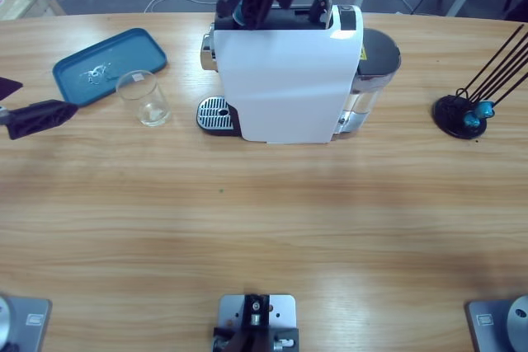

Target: Pour coffee

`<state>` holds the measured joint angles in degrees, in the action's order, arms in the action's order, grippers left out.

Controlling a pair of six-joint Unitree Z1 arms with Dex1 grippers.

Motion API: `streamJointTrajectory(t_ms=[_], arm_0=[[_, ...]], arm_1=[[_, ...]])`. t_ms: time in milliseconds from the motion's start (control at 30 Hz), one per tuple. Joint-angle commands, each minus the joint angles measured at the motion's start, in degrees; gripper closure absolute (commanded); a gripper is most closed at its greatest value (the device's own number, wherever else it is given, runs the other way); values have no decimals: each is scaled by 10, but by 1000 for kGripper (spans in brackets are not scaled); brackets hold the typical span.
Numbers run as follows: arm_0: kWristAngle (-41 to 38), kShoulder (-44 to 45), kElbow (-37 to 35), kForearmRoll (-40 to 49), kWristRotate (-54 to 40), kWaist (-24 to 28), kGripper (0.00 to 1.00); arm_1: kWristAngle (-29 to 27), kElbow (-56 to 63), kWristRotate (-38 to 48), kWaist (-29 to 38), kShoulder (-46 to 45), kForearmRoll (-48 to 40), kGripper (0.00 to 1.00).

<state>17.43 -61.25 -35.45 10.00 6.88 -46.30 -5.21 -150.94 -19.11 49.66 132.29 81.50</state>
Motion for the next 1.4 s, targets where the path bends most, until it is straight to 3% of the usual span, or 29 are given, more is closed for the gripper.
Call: streamJointTrajectory(t_ms=[33,267,733,1067,1400], arm_0=[[-4,-15,19,-7,-4,-3,13],[-5,-15,19,-7,-4,-3,13],[-5,-16,19,-8,-4,-3,13],[-5,-17,19,-8,-4,-3,13],[-6,-19,19,-9,-4,-3,13]], arm_1=[[-32,-296,-10,-7,26,16,1000],[-61,-295,-8,-10,6,25,1000],[-21,-297,-2,4,-11,-51,1000],[-103,-291,-12,4,-22,-12,1000],[-74,-295,-1,18,-61,-61,1000]])
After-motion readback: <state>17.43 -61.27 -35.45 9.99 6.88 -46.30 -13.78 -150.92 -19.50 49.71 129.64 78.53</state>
